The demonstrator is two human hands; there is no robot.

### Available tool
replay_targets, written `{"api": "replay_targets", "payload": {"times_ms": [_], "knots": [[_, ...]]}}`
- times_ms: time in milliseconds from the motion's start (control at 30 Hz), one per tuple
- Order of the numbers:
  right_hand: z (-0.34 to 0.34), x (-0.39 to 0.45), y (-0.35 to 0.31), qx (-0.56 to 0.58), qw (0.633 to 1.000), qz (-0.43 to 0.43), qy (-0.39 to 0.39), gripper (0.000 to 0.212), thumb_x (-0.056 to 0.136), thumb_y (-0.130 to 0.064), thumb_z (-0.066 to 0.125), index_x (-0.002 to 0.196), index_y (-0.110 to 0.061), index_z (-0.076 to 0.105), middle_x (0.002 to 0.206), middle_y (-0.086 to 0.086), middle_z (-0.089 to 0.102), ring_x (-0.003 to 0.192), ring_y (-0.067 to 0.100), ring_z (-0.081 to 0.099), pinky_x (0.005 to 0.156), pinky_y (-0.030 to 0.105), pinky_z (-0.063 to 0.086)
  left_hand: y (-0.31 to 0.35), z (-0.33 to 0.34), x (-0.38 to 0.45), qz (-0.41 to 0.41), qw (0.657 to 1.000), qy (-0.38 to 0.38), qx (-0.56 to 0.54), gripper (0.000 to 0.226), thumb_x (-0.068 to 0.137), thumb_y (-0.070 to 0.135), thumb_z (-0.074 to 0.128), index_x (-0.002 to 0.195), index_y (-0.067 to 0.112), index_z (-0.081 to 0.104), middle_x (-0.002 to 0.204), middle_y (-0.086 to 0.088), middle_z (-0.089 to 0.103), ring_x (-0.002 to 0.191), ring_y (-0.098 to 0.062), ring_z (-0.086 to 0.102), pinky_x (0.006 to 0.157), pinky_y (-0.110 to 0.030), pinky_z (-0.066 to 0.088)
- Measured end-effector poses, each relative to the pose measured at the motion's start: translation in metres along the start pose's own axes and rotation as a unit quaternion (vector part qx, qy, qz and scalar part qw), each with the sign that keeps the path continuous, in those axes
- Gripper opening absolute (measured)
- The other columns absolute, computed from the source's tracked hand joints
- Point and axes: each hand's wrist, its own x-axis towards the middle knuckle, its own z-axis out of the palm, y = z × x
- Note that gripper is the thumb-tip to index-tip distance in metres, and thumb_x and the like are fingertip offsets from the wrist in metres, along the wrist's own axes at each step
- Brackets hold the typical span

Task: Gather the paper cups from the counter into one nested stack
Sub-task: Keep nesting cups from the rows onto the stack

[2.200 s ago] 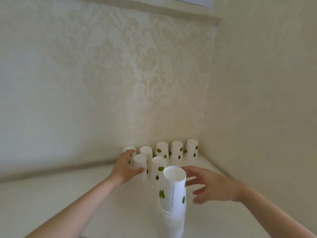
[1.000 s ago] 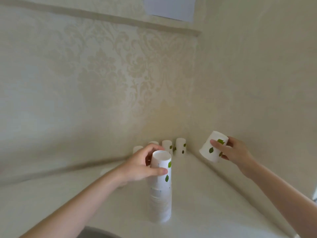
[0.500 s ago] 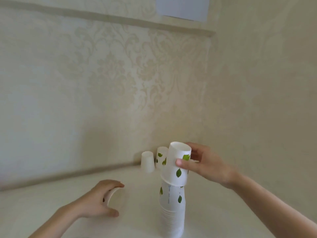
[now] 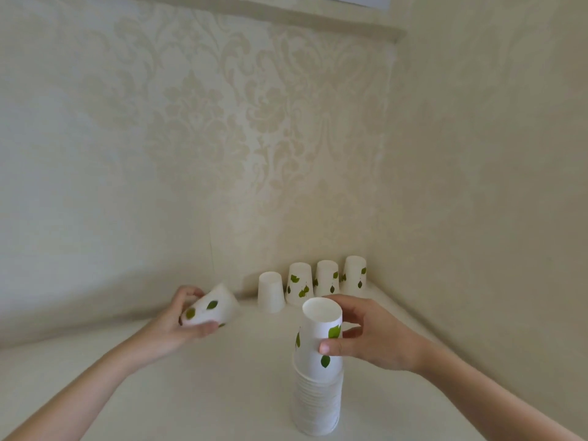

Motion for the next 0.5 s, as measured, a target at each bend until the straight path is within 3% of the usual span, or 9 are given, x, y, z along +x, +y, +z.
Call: {"api": "replay_targets", "payload": {"times_ms": [100, 233, 333, 400, 500], "knots": [[0.002, 0.006, 0.001, 0.004, 1.0, -0.003, 0.014, 0.045, 0.075, -0.033, 0.083, 0.117, -0.035, 0.066, 0.114, -0.012, 0.071, 0.114, 0.009, 0.063, 0.09, 0.03, 0.058, 0.037, 0.006, 0.005, 0.003, 0.985, 0.032, -0.169, 0.091, 0.036, 0.063, 0.088, 0.111, 0.02, 0.058, 0.108, -0.008, 0.065, 0.084, -0.015, 0.066, 0.071, -0.026, 0.058], [0.008, 0.018, 0.002, 0.014, 0.999, 0.004, 0.031, 0.045, 0.072, -0.039, 0.082, 0.113, -0.044, 0.064, 0.114, -0.018, 0.07, 0.112, 0.006, 0.063, 0.094, 0.034, 0.057, 0.095, 0.017, 0.009, 0.039, 0.974, 0.01, -0.221, 0.076, 0.039, 0.054, 0.091, 0.103, 0.023, 0.063, 0.092, -0.001, 0.066, 0.084, -0.02, 0.055, 0.067, -0.03, 0.044], [0.011, 0.02, 0.006, 0.031, 0.999, 0.009, 0.031, 0.05, 0.071, -0.033, 0.085, 0.117, -0.036, 0.065, 0.114, -0.016, 0.071, 0.112, 0.008, 0.063, 0.096, 0.037, 0.056, 0.135, 0.03, 0.011, 0.091, 0.985, -0.008, -0.145, 0.057, 0.048, 0.037, 0.088, 0.099, 0.026, 0.064, 0.091, 0.004, 0.071, 0.085, -0.015, 0.064, 0.071, -0.027, 0.052], [0.011, 0.017, 0.011, 0.036, 0.999, 0.015, 0.021, 0.051, 0.07, -0.027, 0.087, 0.117, -0.03, 0.067, 0.114, -0.014, 0.072, 0.112, 0.008, 0.064, 0.097, 0.037, 0.056, 0.154, 0.042, 0.014, 0.112, 0.991, -0.032, -0.072, 0.055, 0.051, 0.033, 0.087, 0.101, 0.027, 0.064, 0.098, 0.003, 0.073, 0.089, -0.014, 0.069, 0.075, -0.029, 0.058], [0.011, 0.013, 0.022, 0.007, 0.999, 0.039, 0.009, 0.061, 0.062, -0.032, 0.09, 0.119, -0.029, 0.066, 0.117, -0.015, 0.071, 0.114, 0.004, 0.063, 0.099, 0.035, 0.055, 0.166, 0.062, 0.018, 0.128, 0.988, -0.089, 0.012, 0.05, 0.06, 0.025, 0.089, 0.103, 0.027, 0.064, 0.101, -0.001, 0.072, 0.092, -0.018, 0.069, 0.078, -0.035, 0.058]]}}
